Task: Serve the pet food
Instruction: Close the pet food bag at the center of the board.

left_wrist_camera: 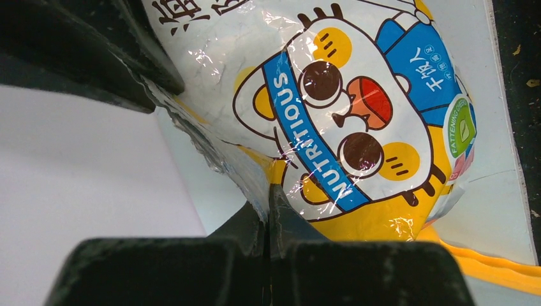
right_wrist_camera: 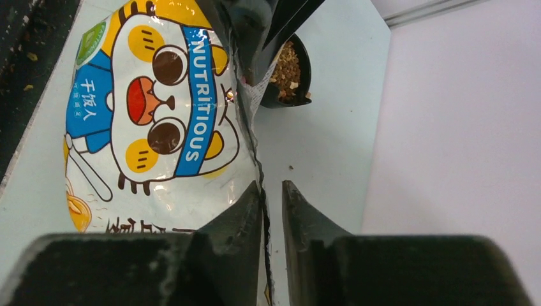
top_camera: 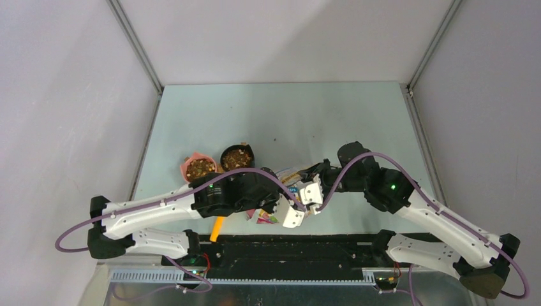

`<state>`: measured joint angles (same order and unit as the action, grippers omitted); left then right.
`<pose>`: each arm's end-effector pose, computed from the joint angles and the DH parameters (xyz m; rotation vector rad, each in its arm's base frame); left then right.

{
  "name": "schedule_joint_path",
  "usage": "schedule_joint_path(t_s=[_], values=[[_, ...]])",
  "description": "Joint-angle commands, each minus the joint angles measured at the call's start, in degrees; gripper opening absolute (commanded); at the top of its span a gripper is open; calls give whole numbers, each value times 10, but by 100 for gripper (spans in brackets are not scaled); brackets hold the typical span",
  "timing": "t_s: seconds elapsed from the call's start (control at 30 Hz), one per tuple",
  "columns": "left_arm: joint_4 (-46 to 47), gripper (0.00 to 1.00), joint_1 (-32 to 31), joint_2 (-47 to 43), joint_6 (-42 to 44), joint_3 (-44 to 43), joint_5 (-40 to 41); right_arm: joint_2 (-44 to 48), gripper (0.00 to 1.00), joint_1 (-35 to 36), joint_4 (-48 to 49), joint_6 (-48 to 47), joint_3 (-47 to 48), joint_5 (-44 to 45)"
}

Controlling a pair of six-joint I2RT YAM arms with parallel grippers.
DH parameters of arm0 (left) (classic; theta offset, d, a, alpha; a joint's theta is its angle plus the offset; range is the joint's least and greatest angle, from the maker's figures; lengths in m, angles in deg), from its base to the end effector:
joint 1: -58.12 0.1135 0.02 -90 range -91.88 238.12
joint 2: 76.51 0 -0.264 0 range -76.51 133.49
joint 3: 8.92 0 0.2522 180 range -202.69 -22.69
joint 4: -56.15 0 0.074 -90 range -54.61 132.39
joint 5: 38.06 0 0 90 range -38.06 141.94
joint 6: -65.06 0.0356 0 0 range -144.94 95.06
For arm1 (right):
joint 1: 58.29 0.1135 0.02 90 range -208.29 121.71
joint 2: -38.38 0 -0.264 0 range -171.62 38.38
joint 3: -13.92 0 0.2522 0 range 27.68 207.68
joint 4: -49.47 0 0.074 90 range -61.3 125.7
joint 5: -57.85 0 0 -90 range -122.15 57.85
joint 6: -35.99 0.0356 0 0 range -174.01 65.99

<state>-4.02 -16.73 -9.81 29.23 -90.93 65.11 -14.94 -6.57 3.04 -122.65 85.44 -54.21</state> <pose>0.0695 -0.2255 0.3459 2.0524 1.1022 0.0907 0.1110 0.1623 0.3534 -1.8672 0.7991 0.2114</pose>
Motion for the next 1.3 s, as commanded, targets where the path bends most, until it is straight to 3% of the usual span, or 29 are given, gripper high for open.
schedule_joint_path(t_s=[0.0,0.13,0.23,0.3,0.43,0.67,0.73,0.77,0.8,0.83,0.9,1.03,1.27], values=[[79,0,-6,-39,23,-17,3,-2,29,8,36,-5,4,-32],[88,0,-6,-42,23,-13,4,-12,32,8,50,-17,4,-59],[95,0,-6,-48,23,-6,5,-20,27,11,54,-24,4,-60],[98,0,-6,-51,24,-5,2,-22,22,12,54,-25,4,-58],[100,0,-6,-53,24,-3,-1,-23,0,16,45,-27,4,-49],[98,1,-6,-49,25,-4,9,-18,0,20,35,-20,4,-30],[99,22,-6,-51,20,-2,23,-12,0,21,35,-16,4,-26],[96,38,-6,-52,16,1,33,-10,0,20,34,-15,4,-22],[92,44,-6,-55,16,3,37,-5,0,20,33,-14,4,-20],[83,57,-6,-57,16,8,52,-3,0,20,30,-14,4,-18],[63,63,-6,-62,11,10,76,4,0,21,26,-14,4,-19],[23,64,2,-77,-4,16,103,17,0,22,12,-19,3,-23],[8,47,34,-108,2,42,97,40,0,29,3,-20,4,-4]])
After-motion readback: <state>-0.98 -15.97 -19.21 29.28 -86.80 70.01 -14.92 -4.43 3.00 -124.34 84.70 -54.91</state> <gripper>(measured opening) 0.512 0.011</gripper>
